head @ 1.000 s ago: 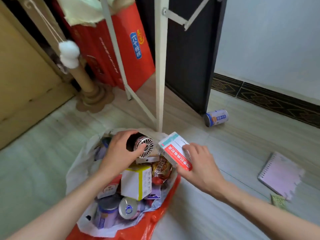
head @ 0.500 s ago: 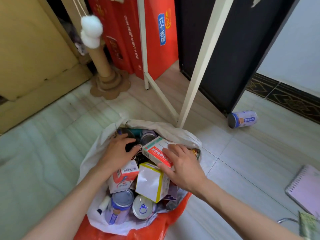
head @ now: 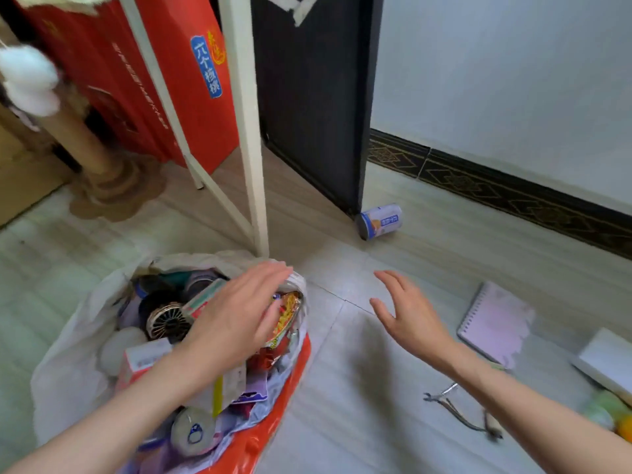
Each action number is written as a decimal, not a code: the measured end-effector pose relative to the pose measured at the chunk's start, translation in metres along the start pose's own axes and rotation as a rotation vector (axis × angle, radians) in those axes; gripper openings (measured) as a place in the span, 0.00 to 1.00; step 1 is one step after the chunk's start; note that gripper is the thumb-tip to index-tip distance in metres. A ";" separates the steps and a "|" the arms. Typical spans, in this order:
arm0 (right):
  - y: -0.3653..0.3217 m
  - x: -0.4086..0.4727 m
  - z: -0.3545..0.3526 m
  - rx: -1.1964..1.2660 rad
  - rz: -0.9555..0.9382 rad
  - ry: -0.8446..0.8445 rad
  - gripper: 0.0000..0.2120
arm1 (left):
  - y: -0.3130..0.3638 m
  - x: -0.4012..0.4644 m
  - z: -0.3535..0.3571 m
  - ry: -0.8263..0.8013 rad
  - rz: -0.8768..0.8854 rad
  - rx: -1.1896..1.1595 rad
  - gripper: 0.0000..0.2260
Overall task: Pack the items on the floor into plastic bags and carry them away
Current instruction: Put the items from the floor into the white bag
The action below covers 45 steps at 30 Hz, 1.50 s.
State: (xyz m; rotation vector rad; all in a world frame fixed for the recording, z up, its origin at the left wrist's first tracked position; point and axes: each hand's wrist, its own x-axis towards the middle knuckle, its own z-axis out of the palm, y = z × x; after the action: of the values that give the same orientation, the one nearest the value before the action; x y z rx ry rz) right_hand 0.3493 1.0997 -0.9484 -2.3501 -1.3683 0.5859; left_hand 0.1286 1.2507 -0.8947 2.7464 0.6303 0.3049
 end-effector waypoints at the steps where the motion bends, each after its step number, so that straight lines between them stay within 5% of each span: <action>1: 0.026 -0.004 -0.009 -0.025 0.057 0.008 0.23 | 0.011 0.013 0.013 -0.031 0.042 0.003 0.20; 7: 0.157 -0.017 -0.048 -0.078 0.439 0.095 0.25 | 0.053 0.113 0.103 -0.180 0.123 0.146 0.24; 11: 0.207 -0.006 -0.046 -0.025 0.540 -0.050 0.36 | 0.062 0.183 0.138 -0.269 0.091 0.204 0.28; 16: 0.229 0.007 -0.038 -0.157 0.581 -0.197 0.50 | 0.059 0.236 0.169 -0.220 0.082 0.164 0.24; 24: 0.219 0.007 -0.032 -0.255 0.656 -0.106 0.54 | 0.055 0.253 0.187 -0.185 -0.108 0.189 0.23; 35: 0.204 0.004 -0.030 -0.054 0.569 0.067 0.37 | 0.052 0.218 0.195 -0.228 -0.324 -0.171 0.29; 39: 0.188 0.004 -0.042 0.097 0.529 0.104 0.21 | 0.058 0.194 0.183 -0.243 -0.395 -0.246 0.27; 45: 0.121 -0.006 -0.059 0.037 0.253 0.039 0.09 | 0.069 0.159 0.126 -0.254 -0.457 -0.372 0.21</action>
State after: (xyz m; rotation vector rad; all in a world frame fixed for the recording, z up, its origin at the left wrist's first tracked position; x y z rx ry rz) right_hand 0.4660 1.0321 -0.9575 -2.5090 -1.0409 0.6260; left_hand 0.3290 1.2326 -0.9667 2.1653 0.9879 -0.0331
